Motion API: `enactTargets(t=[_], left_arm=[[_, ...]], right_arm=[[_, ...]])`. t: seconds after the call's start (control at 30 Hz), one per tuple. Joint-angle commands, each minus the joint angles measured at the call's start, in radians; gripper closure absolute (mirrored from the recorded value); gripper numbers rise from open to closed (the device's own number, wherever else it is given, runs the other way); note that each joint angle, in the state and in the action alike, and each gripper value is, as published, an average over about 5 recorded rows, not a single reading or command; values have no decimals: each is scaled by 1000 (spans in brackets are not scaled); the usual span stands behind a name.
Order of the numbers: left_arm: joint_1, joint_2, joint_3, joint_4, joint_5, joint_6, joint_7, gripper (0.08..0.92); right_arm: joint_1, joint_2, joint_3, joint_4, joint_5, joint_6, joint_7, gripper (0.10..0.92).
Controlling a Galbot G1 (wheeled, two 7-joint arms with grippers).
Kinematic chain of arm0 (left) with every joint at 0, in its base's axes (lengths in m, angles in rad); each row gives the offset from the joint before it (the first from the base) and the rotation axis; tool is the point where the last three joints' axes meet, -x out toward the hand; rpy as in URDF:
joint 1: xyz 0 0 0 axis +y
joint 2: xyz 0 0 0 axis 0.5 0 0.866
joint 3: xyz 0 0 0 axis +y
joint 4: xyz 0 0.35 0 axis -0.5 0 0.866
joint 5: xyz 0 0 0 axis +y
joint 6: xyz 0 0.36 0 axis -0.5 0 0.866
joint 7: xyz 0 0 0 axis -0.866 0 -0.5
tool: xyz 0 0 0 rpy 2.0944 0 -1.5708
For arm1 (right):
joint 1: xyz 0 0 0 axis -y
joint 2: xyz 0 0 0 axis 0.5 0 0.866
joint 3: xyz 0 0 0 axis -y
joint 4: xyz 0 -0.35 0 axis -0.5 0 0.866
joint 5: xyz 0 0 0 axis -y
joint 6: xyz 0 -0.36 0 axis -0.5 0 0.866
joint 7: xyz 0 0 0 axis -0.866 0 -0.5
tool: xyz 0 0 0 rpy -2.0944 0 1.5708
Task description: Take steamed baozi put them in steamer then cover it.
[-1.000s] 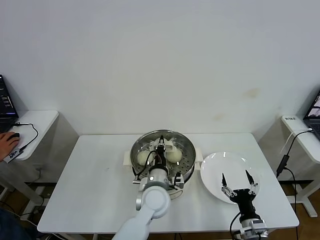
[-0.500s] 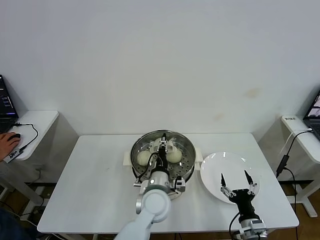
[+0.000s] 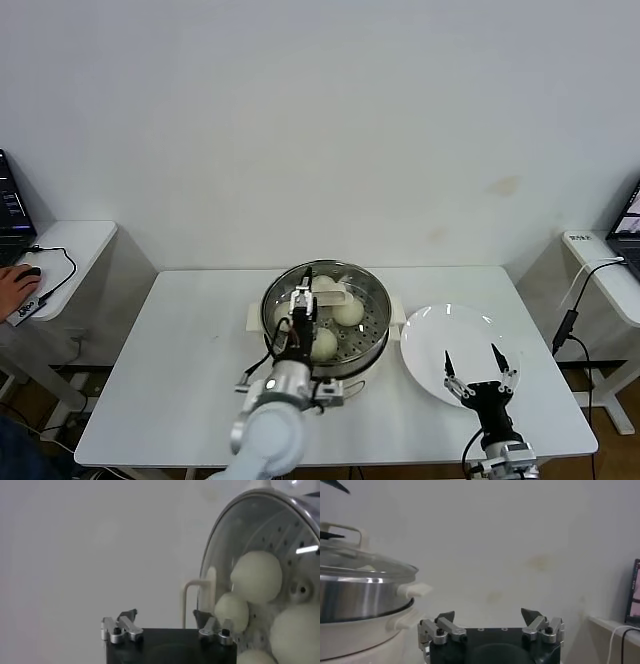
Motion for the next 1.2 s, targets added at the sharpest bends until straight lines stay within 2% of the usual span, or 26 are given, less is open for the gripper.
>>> enactTargets(t=[0.03,0.17,0.3,0.43,0.6,0.87,1.2], left_arm=[[294,172,-205,-318,-556,-169,-287,178],[461,154,-433,-308,-1125,-373,-483,177],[607,115,-629,-263,-1455,-516,-558,177],[730,89,-693,-248,-1630,-575,-557,177],[815,85,-701,-225,-1687,-655,-544,177],[832,50,-675,-181,-1695,-664,-516,177],[846,30,-621,-198,-1665,-585,-465,177]], right_arm=[[0,-1,-6,-1,3,1,1,203],[-6,-6,-6,0,22,5,-1,203],[-18,-18,-5,9,54,6,-5,203],[-53,-51,-16,21,101,3,-14,203],[-139,-117,-45,53,176,-15,-26,203],[-253,-182,-53,134,261,-65,-31,203],[-304,-213,-81,170,303,-105,-30,203]])
